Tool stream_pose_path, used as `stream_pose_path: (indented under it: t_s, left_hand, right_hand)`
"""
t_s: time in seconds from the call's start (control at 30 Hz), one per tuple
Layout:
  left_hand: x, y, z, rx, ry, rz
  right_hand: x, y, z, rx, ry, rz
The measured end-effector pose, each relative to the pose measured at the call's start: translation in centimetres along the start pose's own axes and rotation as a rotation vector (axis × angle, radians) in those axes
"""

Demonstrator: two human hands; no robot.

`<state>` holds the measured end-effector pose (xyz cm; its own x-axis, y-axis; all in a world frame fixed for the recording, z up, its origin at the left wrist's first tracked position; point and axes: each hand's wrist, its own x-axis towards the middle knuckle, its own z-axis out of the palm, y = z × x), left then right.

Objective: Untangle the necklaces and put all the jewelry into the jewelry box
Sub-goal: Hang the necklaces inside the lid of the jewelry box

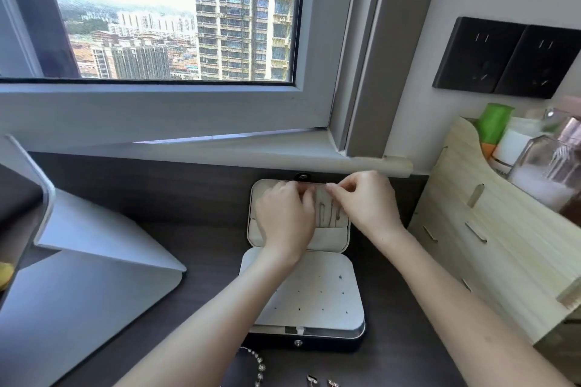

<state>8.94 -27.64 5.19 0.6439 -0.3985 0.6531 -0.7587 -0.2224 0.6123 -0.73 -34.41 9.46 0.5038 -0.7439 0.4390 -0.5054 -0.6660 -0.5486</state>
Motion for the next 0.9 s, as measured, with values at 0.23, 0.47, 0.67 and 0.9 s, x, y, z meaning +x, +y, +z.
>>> stream_pose_path:
  t_s: [0.23,0.47,0.67,0.9]
  left_hand:
    - [0.3,1.2,0.1,0.344,-0.042,0.044]
    - [0.0,1.3,-0.4,0.447,-0.13,0.094]
    - [-1.0,0.7,-1.1,0.533,-0.198,0.162]
    - [-2.1,0.8,-3.5,0.493,-0.197,0.249]
  right_hand:
    - [-1.2,-0.6,2.5,-0.267,0.182,-0.078]
    - [-1.9,-0.7,2.7,-0.286,0.116,-0.021]
    - [-3.3,-0.6,2.2,-0.331,0.004,-0.057]
    - [-5.1,-1.3,0.9,-0.33,0.084,-0.137]
